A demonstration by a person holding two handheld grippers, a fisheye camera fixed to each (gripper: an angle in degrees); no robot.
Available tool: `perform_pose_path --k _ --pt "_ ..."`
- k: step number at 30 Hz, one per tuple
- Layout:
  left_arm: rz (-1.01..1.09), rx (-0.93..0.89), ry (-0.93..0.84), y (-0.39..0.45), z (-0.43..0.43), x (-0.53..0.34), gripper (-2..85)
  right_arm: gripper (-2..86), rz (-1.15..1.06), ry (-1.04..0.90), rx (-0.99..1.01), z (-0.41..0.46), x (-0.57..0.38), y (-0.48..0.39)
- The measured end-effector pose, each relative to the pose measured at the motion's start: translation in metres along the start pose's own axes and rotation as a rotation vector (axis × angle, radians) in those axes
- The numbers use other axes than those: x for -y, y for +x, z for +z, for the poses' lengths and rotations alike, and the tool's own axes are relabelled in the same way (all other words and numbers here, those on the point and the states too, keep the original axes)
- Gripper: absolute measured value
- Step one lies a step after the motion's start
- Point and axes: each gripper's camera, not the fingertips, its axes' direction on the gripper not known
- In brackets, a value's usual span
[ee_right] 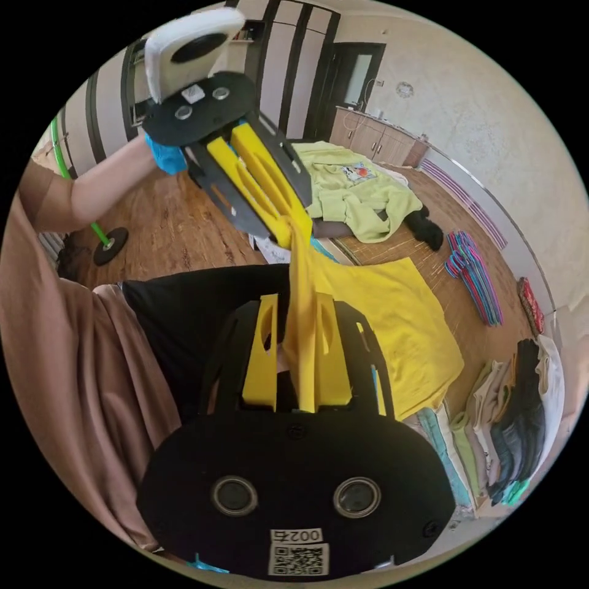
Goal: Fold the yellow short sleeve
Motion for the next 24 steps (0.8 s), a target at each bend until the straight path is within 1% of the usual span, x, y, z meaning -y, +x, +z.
perform_pose_path --k 3,4,7,13,16,19,24 --pt "0.000 0.014 -0.005 0.004 -0.003 0.006 -0.8 10.5 0.012 -0.052 -0.088 0.011 -0.004 0.000" --pt "-0.004 0.020 -0.006 0.005 -0.004 0.008 -0.8 6.9 0.022 -0.076 -0.138 0.016 -0.008 0.002" --pt "-0.014 0.037 -0.007 0.008 -0.008 0.013 -0.8 1.6 0.067 -0.172 -0.259 0.030 -0.019 0.013" --pt "-0.037 0.067 -0.005 0.016 -0.013 0.016 -0.9 1.2 0.211 -0.254 -0.408 0.040 -0.056 0.047" --pt "-0.063 0.078 -0.004 0.019 -0.015 0.015 -0.9 2.0 0.265 -0.287 -0.445 0.042 -0.076 0.062" --pt "-0.073 0.060 0.008 0.024 -0.017 0.013 -0.9 1.8 0.314 -0.285 -0.420 0.041 -0.091 0.075" --pt "-0.083 0.056 -0.010 0.028 -0.010 0.014 -0.9 0.8 0.271 -0.280 -0.436 0.040 -0.091 0.091"
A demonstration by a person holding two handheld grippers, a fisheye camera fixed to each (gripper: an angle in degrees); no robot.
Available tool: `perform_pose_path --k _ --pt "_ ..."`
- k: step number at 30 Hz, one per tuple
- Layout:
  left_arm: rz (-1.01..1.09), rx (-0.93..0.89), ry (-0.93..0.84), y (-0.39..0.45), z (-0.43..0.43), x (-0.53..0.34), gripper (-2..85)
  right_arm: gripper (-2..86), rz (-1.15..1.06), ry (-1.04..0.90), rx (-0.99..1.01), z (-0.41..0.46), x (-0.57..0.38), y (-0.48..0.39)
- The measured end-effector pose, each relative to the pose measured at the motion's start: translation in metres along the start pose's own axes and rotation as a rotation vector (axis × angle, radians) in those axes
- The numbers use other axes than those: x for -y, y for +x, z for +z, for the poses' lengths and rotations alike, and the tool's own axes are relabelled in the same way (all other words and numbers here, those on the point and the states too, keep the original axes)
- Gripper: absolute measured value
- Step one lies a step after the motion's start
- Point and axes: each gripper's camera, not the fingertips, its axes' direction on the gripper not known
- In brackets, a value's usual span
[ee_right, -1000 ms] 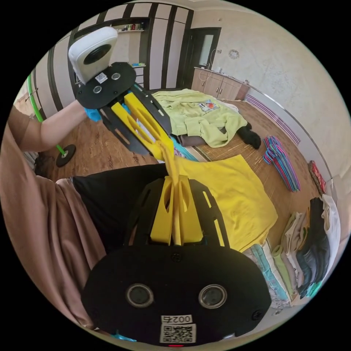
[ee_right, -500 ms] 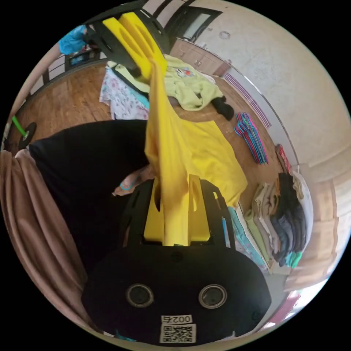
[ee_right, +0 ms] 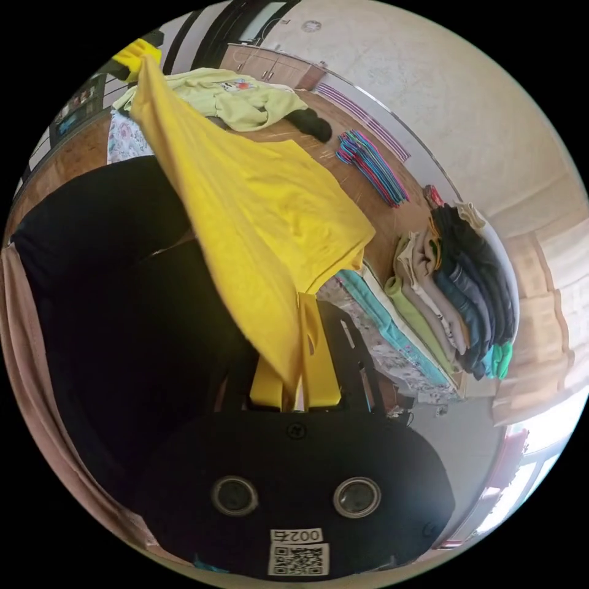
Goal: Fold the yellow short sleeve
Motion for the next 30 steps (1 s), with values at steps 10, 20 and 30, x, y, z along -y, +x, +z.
perform_pose_path --k 10,20,30 --pt "-0.268 0.393 0.060 -0.135 -0.010 0.059 -0.9 -0.5 -0.075 0.189 -0.359 -0.016 0.154 0.141" --pt "-0.448 0.615 0.262 -0.213 -0.068 0.091 -0.9 -0.7 0.094 0.349 -0.475 -0.064 0.225 0.233" --pt "-0.355 0.276 0.080 -0.130 0.021 0.024 -0.9 -0.6 -0.124 0.199 -0.153 0.048 0.147 0.165"
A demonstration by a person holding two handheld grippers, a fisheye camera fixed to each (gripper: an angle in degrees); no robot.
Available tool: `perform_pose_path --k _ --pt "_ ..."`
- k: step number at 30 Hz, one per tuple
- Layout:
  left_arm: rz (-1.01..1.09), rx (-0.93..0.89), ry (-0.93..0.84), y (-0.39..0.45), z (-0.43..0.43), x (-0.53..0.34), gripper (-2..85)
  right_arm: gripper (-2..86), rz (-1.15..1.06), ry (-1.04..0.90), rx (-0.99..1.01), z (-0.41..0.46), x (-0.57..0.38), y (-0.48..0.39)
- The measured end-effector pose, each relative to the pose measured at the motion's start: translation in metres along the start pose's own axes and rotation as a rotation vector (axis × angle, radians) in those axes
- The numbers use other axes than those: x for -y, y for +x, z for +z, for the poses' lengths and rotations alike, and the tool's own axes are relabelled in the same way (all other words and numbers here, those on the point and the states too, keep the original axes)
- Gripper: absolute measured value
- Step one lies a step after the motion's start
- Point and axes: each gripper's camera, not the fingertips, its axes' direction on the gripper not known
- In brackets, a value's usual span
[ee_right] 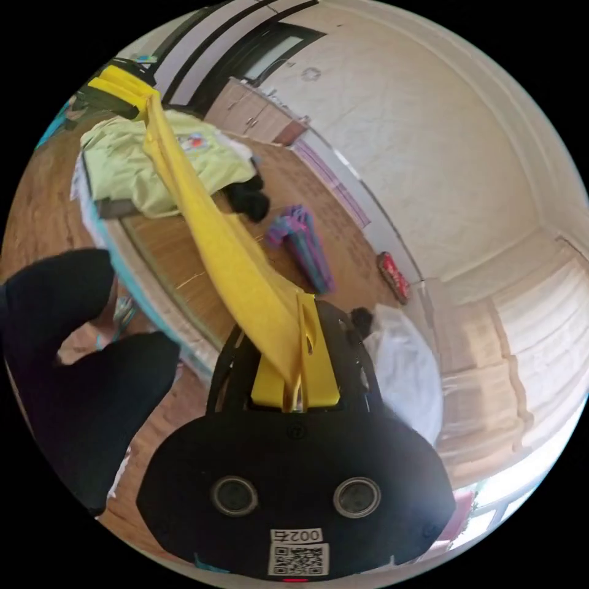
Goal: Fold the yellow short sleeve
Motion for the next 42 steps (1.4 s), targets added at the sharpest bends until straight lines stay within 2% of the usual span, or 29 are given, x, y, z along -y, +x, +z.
perform_pose_path --k 4,7,20,26,32,36,42 --pt "0.033 -0.105 -0.128 0.046 0.031 -0.047 -0.9 -0.5 -0.063 -0.087 0.160 0.037 -0.044 -0.055" --pt "0.018 -0.175 -0.164 0.054 0.037 -0.059 -0.9 -0.3 -0.057 -0.113 0.195 0.047 -0.063 -0.073" --pt "0.009 -0.325 -0.201 0.037 0.045 -0.058 -0.9 1.1 -0.022 -0.141 0.296 0.083 -0.107 -0.060" --pt "0.062 -0.344 -0.170 0.008 0.050 -0.029 -0.9 0.1 -0.099 -0.116 0.360 0.106 -0.105 -0.026" --pt "0.105 -0.291 -0.122 -0.052 0.072 0.030 -0.9 0.0 -0.143 -0.064 0.427 0.150 -0.067 0.049" --pt "0.110 -0.256 -0.128 -0.090 0.104 0.072 -0.9 0.1 -0.133 -0.089 0.485 0.207 -0.032 0.104" --pt "0.053 -0.255 -0.240 -0.138 0.199 0.132 -0.8 0.2 -0.083 -0.248 0.612 0.328 0.009 0.152"
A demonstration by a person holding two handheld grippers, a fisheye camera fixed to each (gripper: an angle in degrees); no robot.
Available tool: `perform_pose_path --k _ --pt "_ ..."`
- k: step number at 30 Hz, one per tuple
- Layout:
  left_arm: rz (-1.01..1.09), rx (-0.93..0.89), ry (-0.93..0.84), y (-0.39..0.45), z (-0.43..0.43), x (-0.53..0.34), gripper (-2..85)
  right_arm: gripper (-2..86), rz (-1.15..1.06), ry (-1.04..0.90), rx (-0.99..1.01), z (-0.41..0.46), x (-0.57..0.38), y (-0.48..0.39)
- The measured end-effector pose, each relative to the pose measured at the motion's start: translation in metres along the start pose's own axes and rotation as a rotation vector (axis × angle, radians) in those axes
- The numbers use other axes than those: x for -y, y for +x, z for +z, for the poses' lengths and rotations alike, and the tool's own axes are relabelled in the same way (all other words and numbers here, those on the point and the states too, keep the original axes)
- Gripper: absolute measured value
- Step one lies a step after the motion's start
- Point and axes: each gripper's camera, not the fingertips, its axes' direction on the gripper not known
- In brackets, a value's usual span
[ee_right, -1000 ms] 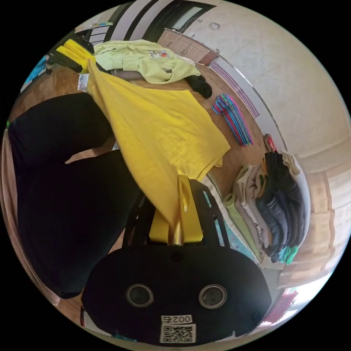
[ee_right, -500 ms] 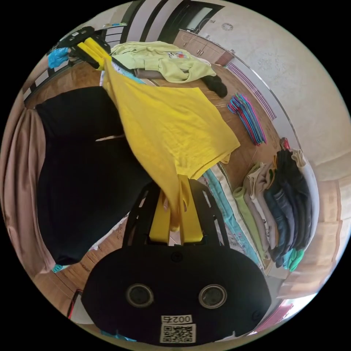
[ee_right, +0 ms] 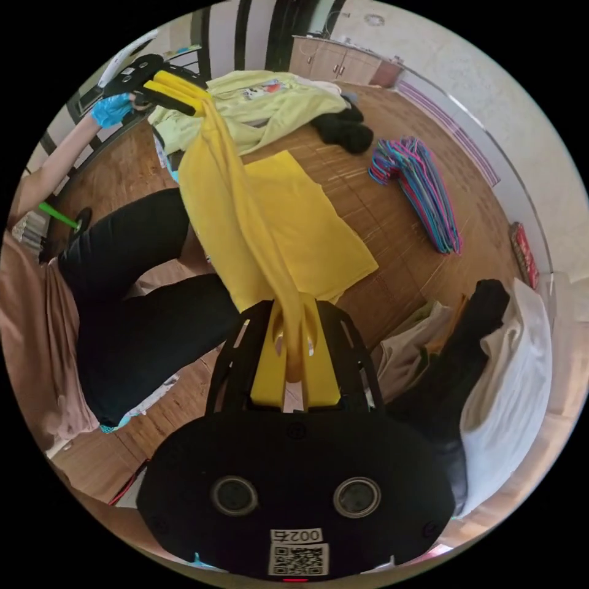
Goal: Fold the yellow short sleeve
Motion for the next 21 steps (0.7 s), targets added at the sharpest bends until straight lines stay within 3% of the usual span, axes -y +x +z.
perform_pose_path --k 10,21 --pt "-0.083 0.002 -0.190 -0.050 0.118 0.059 -0.8 3.0 0.058 -0.173 0.055 0.108 0.055 0.108" --pt "-0.175 -0.004 -0.142 -0.074 0.149 0.069 -0.7 1.0 0.141 -0.135 0.102 0.132 0.046 0.181"
